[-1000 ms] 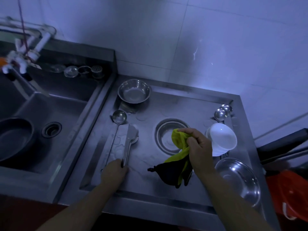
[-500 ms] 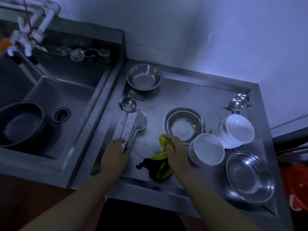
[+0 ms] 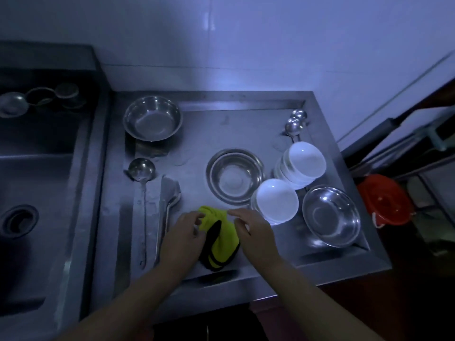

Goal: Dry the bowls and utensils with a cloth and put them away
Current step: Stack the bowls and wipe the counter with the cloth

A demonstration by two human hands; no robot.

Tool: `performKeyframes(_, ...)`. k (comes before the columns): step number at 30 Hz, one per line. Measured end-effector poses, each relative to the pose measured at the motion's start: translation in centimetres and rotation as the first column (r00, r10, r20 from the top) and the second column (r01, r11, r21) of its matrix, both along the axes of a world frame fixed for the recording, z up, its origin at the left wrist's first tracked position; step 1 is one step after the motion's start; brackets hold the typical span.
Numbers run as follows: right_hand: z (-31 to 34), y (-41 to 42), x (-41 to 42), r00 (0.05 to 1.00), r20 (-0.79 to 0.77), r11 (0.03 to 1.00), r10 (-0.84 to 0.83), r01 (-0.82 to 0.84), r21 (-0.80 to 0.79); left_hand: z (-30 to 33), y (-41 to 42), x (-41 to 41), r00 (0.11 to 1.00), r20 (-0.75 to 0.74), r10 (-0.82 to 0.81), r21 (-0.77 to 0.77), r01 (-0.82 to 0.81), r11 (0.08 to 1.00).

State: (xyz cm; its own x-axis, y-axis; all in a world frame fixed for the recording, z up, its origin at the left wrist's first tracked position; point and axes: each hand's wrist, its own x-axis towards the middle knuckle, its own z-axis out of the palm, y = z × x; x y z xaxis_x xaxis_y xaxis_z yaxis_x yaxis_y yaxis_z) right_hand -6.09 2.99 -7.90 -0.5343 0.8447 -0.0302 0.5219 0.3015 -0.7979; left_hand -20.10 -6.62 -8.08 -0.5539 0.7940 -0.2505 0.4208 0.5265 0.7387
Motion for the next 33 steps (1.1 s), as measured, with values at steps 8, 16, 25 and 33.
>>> performKeyframes(8, 1.5, 5.0, 12.6, 0.815, -0.069, 0.806, -0.575, 0.579, 0.124, 3.2, 6.6, 8.5, 0.937, 0.113, -0.331, 0.114, 0.319, 0.941)
performKeyframes(16, -1.2, 13.6, 23.6, 0.672, 0.128, 0.684, -0.729, 0.719, 0.123, 0.1, 13.9, 19.0, 0.872, 0.088, -0.481, -0.015, 0.484, 0.875)
performKeyframes(25, -4.4, 18.3, 27.0, 0.761, 0.341, 0.813, -0.553, 0.581, 0.022, -5.1, 18.9, 23.3, 0.958, -0.009, -0.287, -0.222, 0.278, 0.935)
performKeyframes(33, -3.7, 19.8, 27.6, 0.722, 0.284, 0.748, -0.631, 0.663, -0.022, -3.3, 20.1, 24.5, 0.988, 0.108, -0.115, -0.196, 0.134, 0.971)
